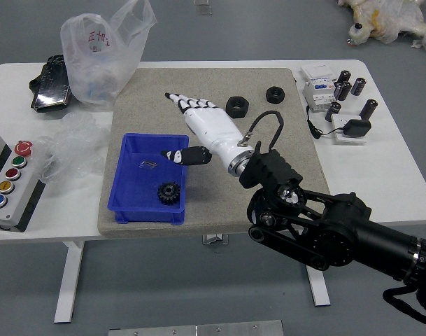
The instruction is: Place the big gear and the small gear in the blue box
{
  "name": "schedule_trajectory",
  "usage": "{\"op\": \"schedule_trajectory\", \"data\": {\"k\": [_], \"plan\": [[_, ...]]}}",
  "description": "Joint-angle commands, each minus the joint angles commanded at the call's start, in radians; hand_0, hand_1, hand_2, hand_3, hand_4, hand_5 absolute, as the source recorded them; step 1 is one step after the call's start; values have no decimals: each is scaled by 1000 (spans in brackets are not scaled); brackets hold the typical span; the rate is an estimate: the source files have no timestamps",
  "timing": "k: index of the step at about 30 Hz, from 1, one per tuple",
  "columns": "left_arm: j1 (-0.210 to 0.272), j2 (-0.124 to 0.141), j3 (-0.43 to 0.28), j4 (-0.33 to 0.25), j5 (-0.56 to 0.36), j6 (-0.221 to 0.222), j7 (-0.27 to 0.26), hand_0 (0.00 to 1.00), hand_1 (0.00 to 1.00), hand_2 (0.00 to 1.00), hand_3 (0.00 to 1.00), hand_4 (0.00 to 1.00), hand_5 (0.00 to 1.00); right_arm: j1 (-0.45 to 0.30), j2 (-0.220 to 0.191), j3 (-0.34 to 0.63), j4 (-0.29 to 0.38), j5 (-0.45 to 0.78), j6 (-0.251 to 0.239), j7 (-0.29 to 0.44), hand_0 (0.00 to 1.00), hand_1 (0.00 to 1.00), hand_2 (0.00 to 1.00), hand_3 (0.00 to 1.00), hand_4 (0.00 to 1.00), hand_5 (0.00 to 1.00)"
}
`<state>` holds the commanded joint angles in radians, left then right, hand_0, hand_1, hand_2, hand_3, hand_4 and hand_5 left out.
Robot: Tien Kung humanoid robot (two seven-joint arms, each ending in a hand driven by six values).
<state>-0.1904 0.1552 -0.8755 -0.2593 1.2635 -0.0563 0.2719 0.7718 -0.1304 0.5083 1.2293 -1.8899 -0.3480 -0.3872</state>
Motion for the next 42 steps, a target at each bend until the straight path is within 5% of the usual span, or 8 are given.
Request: {"op": "schedule_trajectory", "data": {"k": [19,21,22,27,28,33,34,42], "plan": [[-4,-1,-2,0,3,-1,-2,705,457,477,708,700,497,49,-1,-154,-339,163,34,24,765,740,777,826,797,292],[-4,-1,-4,0,5,-1,-2,705,457,477,708,700,497,50,-2,-167,-348,168,37,23,765,740,777,826,797,292],[-3,0,-4,0,5,-1,-2,705,458,478,710,697,497,50,-3,-174,-351,170,38,22,704,632,605,714,641,202],[-3,0,-3,0,5,-1,-3,705,458,478,710,697,497,46,-5,-201,-357,178,41,18,704,632,605,714,641,202],[-3,0,-3,0,4,-1,-3,705,458,478,714,700,504,45,-4,-206,-358,178,40,18,665,506,409,592,572,111],[-5,0,4,0,-2,0,-7,705,458,478,714,700,504,42,-3,-222,-361,180,36,16,665,506,409,592,572,111],[-5,0,6,0,-3,0,-7,705,459,479,719,700,510,41,-3,-224,-362,180,35,16,648,467,286,465,406,70],[-4,0,8,0,-6,1,-8,705,459,479,720,701,521,33,-15,-201,-345,172,17,24,652,458,269,428,367,71]]}}
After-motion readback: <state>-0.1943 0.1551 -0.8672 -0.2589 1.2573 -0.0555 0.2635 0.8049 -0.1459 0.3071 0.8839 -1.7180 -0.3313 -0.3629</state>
